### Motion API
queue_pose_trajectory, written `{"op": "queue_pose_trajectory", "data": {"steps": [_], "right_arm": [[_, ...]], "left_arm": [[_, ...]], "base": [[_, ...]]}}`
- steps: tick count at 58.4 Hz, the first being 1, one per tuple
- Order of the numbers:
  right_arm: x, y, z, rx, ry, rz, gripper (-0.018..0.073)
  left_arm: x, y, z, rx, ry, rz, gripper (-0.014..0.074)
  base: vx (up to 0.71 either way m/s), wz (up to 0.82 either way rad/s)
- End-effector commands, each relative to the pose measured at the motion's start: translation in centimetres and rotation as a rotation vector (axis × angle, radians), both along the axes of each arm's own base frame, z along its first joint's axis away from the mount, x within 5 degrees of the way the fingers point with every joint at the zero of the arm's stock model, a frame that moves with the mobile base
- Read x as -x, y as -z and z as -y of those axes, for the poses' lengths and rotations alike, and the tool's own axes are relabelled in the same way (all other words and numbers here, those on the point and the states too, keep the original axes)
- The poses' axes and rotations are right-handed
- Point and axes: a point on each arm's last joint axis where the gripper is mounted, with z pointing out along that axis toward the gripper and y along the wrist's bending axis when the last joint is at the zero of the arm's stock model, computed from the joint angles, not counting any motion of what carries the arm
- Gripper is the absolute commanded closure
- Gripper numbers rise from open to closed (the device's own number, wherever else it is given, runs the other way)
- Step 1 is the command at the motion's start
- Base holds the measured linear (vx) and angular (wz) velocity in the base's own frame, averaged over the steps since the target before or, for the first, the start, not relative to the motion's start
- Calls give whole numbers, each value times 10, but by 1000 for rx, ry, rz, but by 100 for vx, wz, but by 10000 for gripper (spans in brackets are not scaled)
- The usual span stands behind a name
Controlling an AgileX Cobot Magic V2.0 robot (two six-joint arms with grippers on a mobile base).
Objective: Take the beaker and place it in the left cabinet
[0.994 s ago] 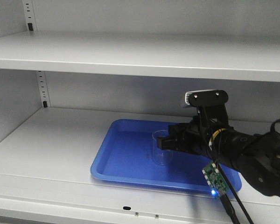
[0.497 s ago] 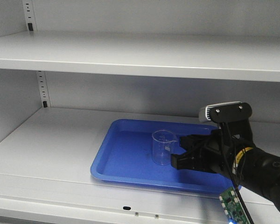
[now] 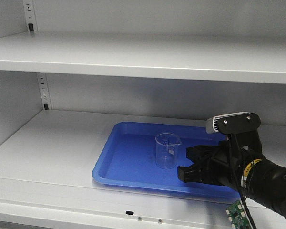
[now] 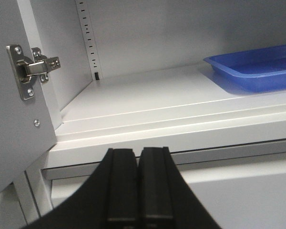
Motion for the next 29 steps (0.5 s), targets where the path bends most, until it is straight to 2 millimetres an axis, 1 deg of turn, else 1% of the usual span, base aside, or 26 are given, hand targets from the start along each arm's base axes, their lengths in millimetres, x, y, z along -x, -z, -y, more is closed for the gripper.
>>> {"op": "queue_pose_trajectory", "data": {"steps": [1,17,20,29], "right_arm": [[3,-27,1,-56,-19,126,568],[4,-27,1,-54,-20,126,568],[4,-28,1,-31,-27,138,568],[12,-35,7,24,-21,146,567]], "left_arm": [[1,-2,0,15,4,76,595],[1,-2,0,15,4,76,595],[1,-2,0,15,4,76,595],[1,-2,0,15,4,76,595]], "base": [[0,0],[0,0],[0,0],[0,0]]}}
